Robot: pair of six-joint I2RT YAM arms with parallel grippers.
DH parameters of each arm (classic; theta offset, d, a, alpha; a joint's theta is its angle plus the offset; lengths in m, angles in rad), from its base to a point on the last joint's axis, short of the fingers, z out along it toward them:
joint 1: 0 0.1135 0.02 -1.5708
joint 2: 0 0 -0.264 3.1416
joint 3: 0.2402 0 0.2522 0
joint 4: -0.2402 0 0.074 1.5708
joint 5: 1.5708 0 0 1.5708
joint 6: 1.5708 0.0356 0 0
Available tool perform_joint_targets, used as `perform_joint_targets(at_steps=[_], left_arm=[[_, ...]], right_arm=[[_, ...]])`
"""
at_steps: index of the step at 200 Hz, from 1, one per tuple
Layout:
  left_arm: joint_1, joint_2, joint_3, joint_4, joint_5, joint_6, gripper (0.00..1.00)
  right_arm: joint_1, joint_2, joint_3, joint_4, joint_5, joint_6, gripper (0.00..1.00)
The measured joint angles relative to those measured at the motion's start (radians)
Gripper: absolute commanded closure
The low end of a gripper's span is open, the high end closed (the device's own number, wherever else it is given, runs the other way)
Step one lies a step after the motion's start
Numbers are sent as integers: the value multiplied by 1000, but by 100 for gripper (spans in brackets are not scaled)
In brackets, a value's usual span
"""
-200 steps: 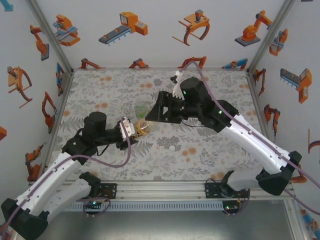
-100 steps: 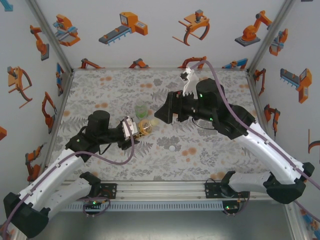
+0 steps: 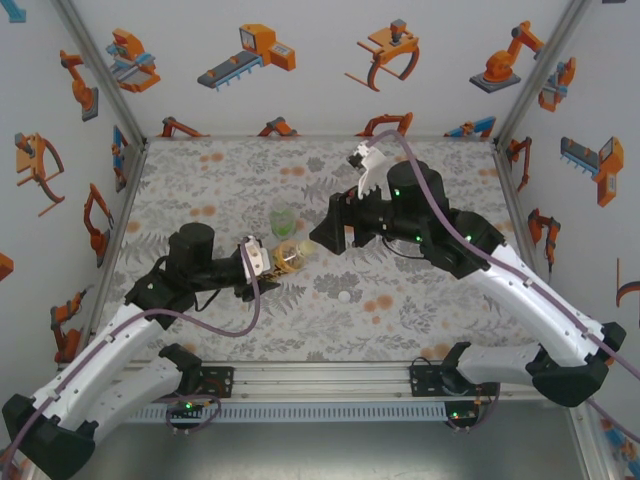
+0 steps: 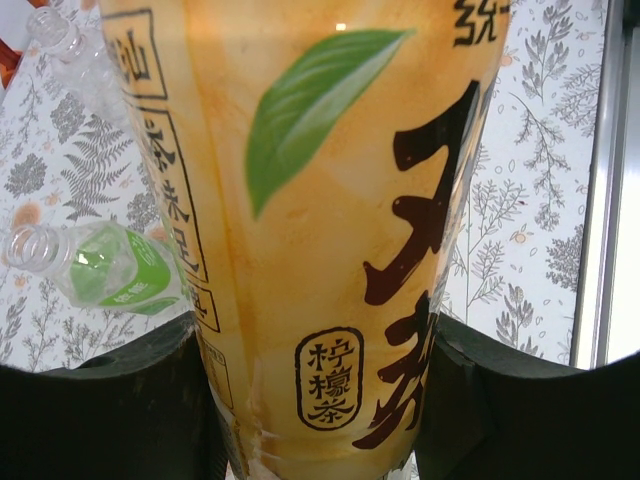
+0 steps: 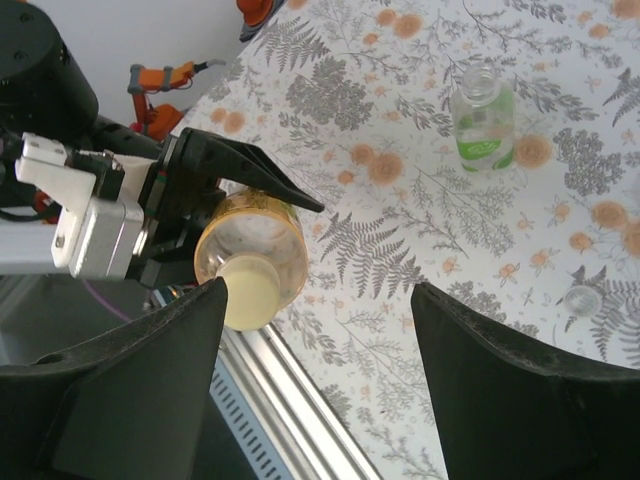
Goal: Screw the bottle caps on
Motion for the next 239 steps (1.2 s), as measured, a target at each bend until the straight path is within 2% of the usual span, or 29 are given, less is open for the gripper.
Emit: perform_joint_targets(at_steps=[38, 91, 136, 195, 239], left_arm=[[-1, -8, 0, 0, 5, 0, 100], [-20, -7, 0, -3, 23, -3, 100], [-26, 12, 5, -9, 50, -2, 100], [-40, 2, 11, -68, 110, 33, 100], [-73, 25, 47, -160, 106, 77, 100]], right_arm=[[0, -17, 1, -4, -50, -129, 33], [0, -40, -5, -43, -135, -312, 41], [0, -80, -8, -74, -197, -482, 41], [0, -85, 32, -201, -435, -831, 41], [0, -29, 50, -207, -527, -962, 44]])
